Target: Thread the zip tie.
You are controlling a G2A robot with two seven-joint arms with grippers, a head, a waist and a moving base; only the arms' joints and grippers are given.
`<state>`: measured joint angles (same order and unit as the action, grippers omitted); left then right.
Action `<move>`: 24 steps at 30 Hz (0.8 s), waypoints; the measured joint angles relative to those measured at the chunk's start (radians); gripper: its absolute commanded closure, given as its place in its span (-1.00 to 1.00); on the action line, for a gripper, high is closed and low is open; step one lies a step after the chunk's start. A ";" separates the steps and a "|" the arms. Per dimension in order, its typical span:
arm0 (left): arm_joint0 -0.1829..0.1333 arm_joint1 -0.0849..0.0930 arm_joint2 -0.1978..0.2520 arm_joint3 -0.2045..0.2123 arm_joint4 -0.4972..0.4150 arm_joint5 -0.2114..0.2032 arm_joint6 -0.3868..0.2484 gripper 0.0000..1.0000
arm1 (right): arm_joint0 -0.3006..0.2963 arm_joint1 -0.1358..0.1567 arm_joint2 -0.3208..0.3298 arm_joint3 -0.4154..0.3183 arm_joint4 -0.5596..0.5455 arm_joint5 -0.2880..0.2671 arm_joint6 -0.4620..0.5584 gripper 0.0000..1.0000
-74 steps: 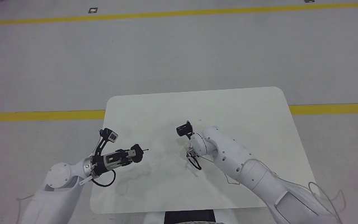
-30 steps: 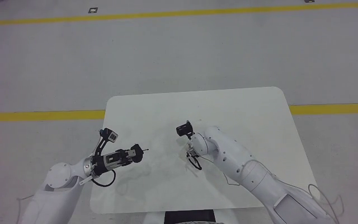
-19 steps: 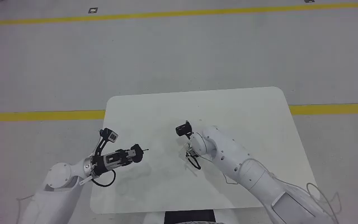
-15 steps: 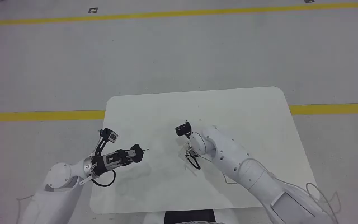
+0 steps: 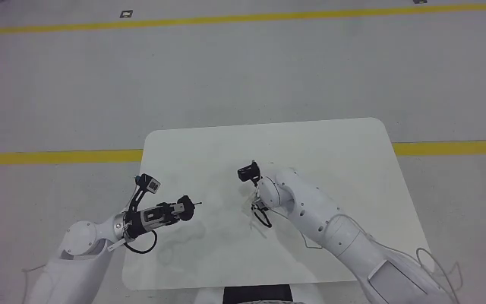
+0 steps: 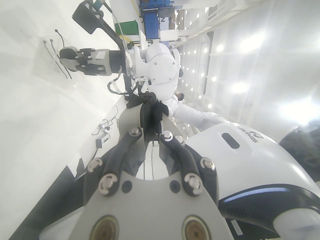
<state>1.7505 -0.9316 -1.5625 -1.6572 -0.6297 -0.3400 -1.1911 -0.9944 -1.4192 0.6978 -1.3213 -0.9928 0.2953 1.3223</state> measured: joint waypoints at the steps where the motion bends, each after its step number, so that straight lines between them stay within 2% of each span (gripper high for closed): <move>1: 0.000 0.000 0.000 0.000 0.000 0.000 0.000 1.00 | -0.003 0.001 0.003 -0.003 -0.001 -0.001 0.001 1.00; 8: 0.000 0.000 0.000 0.000 0.000 0.000 0.000 1.00 | -0.013 0.002 0.014 -0.010 -0.006 -0.011 0.008 1.00; 14: 0.000 0.000 0.000 0.000 0.000 0.000 0.000 1.00 | -0.024 0.011 0.065 -0.046 0.043 -0.031 0.020 1.00; 19: 0.000 0.000 0.000 0.000 0.000 0.000 0.000 1.00 | -0.052 0.030 0.159 -0.091 0.136 -0.071 0.033 1.00; 24: 0.000 0.000 0.000 0.000 0.000 0.000 0.000 1.00 | -0.094 0.053 0.277 -0.128 0.280 -0.133 0.045 1.00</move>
<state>1.7505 -0.9316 -1.5625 -1.6572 -0.6297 -0.3400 -1.1911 -1.0882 -1.3664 0.9744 -1.4491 -0.7124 0.1622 1.3674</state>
